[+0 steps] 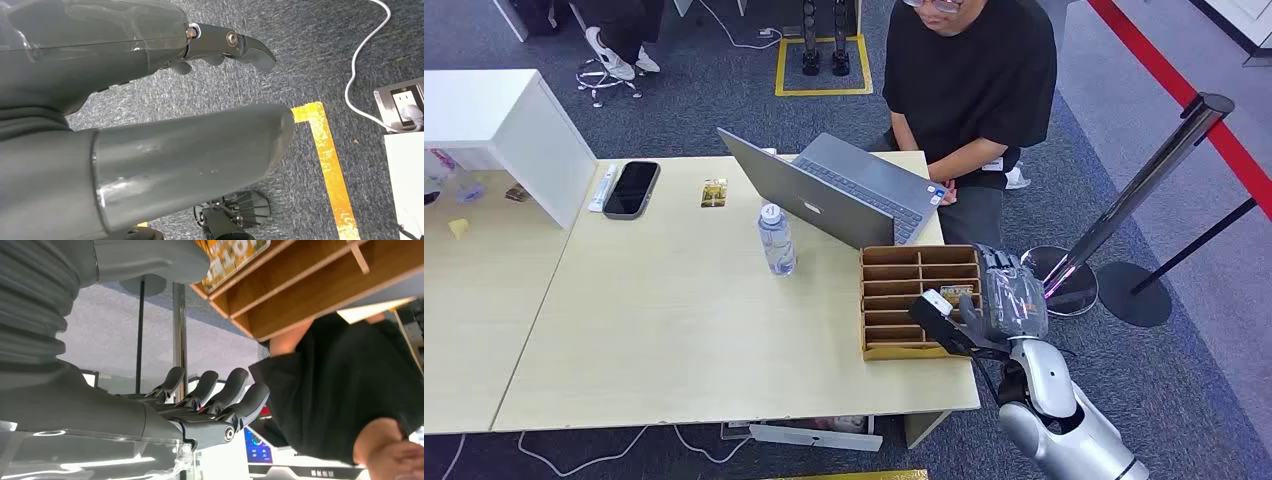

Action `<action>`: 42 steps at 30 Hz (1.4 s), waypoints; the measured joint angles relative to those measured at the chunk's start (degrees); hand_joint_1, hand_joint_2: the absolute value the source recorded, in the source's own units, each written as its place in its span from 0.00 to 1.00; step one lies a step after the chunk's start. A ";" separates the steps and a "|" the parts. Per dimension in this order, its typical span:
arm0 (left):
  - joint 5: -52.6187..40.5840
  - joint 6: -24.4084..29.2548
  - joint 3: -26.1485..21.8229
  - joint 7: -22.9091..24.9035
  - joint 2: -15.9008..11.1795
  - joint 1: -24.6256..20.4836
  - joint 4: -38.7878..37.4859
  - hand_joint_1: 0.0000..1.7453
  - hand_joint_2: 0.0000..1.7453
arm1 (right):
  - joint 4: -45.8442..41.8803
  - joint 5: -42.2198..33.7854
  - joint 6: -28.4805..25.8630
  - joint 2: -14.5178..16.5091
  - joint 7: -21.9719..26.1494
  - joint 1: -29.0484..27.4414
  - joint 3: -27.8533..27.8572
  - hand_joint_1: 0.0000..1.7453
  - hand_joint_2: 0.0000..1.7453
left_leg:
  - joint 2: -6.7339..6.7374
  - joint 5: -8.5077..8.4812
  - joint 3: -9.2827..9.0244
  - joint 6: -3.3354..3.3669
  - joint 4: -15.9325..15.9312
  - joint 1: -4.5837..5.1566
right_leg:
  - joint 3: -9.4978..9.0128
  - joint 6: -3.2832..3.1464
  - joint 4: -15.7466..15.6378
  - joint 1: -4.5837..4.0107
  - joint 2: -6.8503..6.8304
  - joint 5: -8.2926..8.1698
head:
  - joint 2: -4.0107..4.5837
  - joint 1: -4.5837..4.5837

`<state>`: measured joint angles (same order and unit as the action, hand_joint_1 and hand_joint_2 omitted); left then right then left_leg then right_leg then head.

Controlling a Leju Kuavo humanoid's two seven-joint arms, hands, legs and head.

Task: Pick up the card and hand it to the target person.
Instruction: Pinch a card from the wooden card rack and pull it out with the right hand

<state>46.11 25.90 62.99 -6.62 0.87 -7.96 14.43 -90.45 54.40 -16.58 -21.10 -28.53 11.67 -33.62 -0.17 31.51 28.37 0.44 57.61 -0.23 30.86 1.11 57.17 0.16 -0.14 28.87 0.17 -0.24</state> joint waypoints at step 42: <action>-1.04 -0.11 0.79 0.39 -0.01 -0.18 0.00 0.00 0.00 | 4.05 -0.83 4.39 -0.58 -0.10 2.09 -3.47 0.52 1.00 | 0.00 0.00 -0.01 0.00 0.01 0.00 | 0.00 0.00 0.00 0.00 0.01 0.00 | 0.00 0.01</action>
<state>45.07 25.79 63.78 -6.23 0.87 -8.15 14.43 -86.40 53.58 -12.19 -21.68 -28.63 13.76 -37.09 -0.16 31.51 28.36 0.44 57.61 -0.23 30.86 1.11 57.17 0.16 -0.13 28.86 0.17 -0.23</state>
